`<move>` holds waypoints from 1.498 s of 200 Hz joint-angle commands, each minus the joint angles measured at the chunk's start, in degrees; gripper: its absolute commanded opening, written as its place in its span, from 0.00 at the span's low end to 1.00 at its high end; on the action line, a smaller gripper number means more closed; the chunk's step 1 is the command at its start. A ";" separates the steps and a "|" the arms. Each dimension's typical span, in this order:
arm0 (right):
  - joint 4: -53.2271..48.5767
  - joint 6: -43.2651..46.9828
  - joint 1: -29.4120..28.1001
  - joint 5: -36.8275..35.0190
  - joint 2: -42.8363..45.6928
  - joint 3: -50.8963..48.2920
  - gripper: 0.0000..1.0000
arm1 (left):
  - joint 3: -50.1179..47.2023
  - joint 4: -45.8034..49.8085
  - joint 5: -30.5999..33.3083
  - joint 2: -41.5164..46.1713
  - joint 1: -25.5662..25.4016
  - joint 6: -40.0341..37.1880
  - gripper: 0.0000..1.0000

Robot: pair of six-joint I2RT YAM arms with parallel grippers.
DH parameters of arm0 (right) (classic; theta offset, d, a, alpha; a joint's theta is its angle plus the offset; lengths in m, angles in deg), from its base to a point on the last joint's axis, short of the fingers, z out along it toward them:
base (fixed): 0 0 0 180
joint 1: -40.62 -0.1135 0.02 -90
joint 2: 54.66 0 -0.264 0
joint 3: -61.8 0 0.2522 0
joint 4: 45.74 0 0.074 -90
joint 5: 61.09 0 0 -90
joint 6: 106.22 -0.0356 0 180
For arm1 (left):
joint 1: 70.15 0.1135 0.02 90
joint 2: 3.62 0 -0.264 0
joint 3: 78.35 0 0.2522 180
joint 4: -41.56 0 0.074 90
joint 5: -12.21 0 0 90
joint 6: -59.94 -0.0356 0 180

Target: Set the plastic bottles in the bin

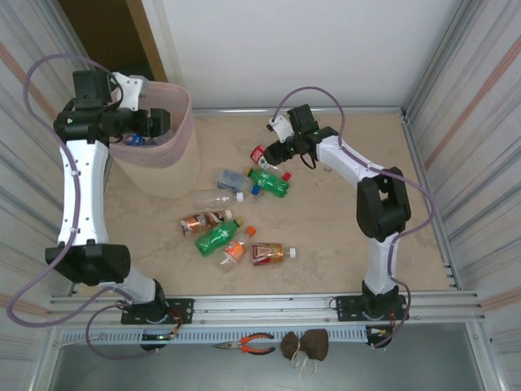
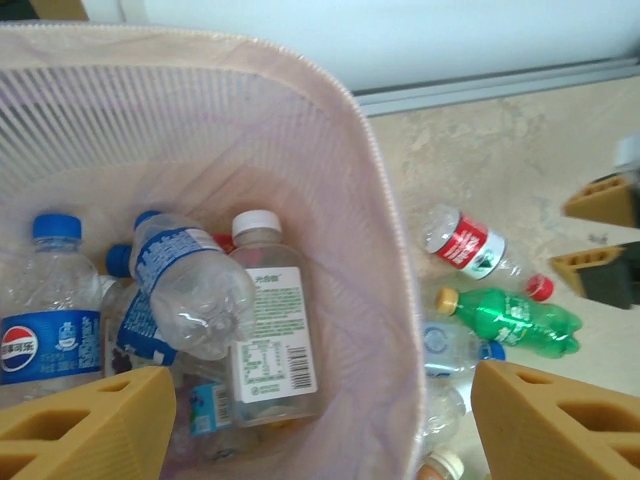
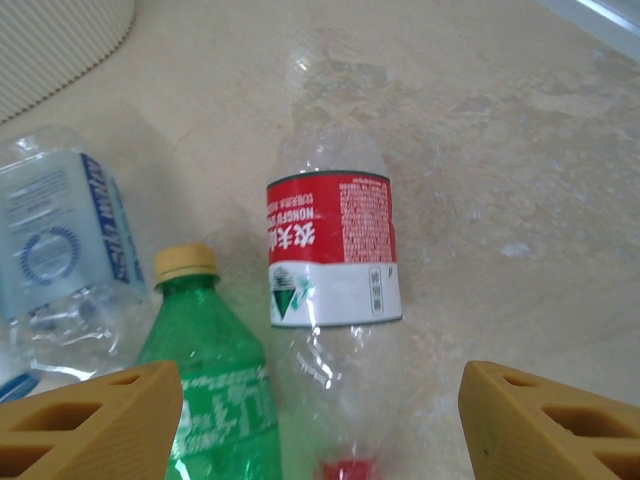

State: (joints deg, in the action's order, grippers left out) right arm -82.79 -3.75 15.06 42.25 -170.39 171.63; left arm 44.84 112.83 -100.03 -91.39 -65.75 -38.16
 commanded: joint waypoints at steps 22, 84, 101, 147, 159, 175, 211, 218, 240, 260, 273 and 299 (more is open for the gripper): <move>-1.63 1.59 -0.01 1.46 -8.58 8.26 0.73 | -6.10 -4.20 -4.54 5.94 0.26 3.84 0.79; -2.92 1.59 -0.12 1.87 -20.03 19.35 0.74 | -9.40 -4.87 -5.44 9.34 0.25 4.84 0.79; -3.76 1.77 -0.02 1.27 -21.86 21.18 0.74 | -9.64 -4.85 -5.76 9.67 0.25 4.97 0.79; -4.82 1.26 1.22 -0.42 -22.56 20.79 0.72 | -10.52 -5.20 -6.26 9.91 0.30 5.43 0.79; -5.31 0.58 1.94 -0.81 -22.38 20.35 0.71 | -10.90 -5.48 -6.44 9.98 0.26 5.55 0.79; -5.95 -0.45 3.05 -0.89 -21.71 19.24 0.69 | -11.50 -5.99 -6.57 10.12 0.28 5.80 0.79; -6.06 -3.46 6.09 -0.49 -17.58 13.36 0.62 | -12.70 -7.17 -7.31 10.16 0.25 6.50 0.79; -6.02 -4.92 6.78 -0.29 -16.51 12.12 0.62 | -12.83 -7.38 -7.43 10.02 0.26 6.54 0.79; -6.32 -7.76 8.91 2.36 -12.85 6.38 0.60 | -13.23 -7.88 -7.60 9.98 0.25 6.75 0.79; -6.69 -8.15 9.70 1.87 -8.34 0.38 0.60 | -13.93 -8.79 -7.90 10.07 0.29 7.18 0.79; -6.75 -8.40 9.74 0.97 -5.29 -3.97 0.60 | -14.62 -9.68 -8.35 10.14 0.26 7.65 0.79; -7.50 -11.50 9.35 -0.03 0.06 -12.16 0.62 | -16.23 -11.50 -9.57 9.51 0.26 8.55 0.79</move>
State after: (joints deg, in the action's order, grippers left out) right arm -86.60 -11.25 25.49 43.50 -175.35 165.60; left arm 29.95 104.09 -107.18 -83.06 -65.70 -31.08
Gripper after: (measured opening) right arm 0.615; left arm 0.791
